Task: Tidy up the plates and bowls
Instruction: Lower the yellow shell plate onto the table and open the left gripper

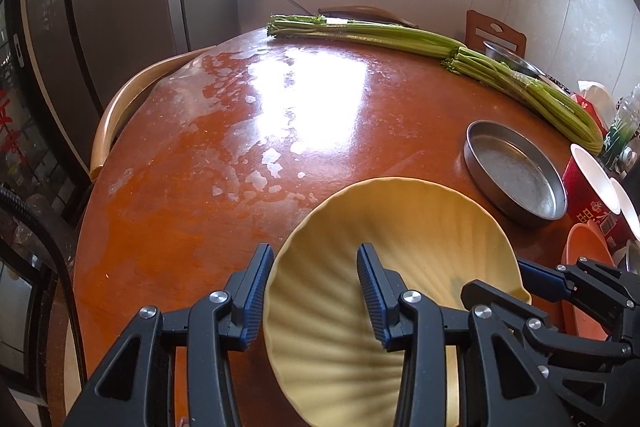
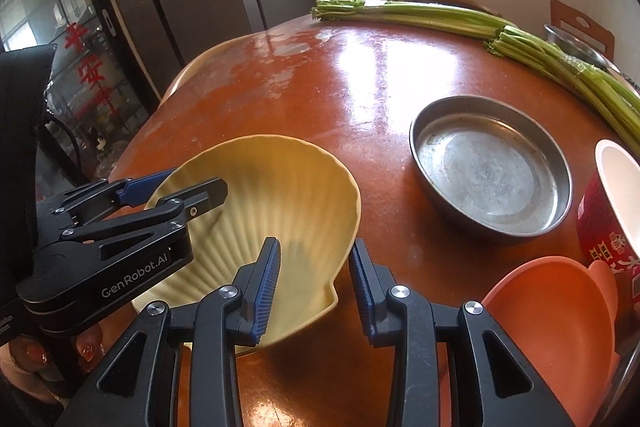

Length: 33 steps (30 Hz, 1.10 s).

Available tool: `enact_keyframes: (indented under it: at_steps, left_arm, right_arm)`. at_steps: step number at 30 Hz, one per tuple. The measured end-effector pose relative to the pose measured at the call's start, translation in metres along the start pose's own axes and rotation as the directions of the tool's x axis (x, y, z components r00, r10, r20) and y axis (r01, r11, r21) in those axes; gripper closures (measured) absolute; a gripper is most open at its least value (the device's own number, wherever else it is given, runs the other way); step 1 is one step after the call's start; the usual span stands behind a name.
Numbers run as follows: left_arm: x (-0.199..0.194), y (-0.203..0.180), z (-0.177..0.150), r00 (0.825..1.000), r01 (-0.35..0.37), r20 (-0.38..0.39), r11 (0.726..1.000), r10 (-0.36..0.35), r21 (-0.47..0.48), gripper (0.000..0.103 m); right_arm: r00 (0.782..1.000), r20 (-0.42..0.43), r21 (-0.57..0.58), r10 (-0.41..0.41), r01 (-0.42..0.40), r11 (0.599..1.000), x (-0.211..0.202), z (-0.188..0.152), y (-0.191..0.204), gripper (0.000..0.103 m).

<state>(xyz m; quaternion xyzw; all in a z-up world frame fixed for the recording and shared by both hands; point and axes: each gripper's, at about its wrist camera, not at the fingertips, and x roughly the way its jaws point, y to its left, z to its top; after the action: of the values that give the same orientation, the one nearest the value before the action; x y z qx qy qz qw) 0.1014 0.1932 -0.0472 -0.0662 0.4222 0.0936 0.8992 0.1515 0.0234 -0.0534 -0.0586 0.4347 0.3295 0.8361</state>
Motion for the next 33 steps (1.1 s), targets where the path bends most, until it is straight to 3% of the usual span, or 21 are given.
enact_keyframes:
  at_steps: [10,18,33]
  left_arm:
    - [-0.004,0.003,0.000,1.000,-0.002,0.006,1.000,0.002,0.000,0.058]
    - [-0.019,0.006,0.006,0.998,-0.050,0.049,0.999,0.050,-0.010,0.047]
    - [-0.092,-0.029,0.006,0.988,-0.011,0.157,0.999,0.005,0.042,0.038]
  right_arm:
    - [1.000,0.020,0.009,0.006,-0.006,1.000,-0.004,0.002,-0.003,0.063]
    - [0.998,0.056,0.012,-0.001,0.001,1.000,-0.018,0.005,-0.004,0.062]
    - [0.972,0.232,0.007,-0.030,0.029,1.000,-0.114,0.000,-0.016,0.048]
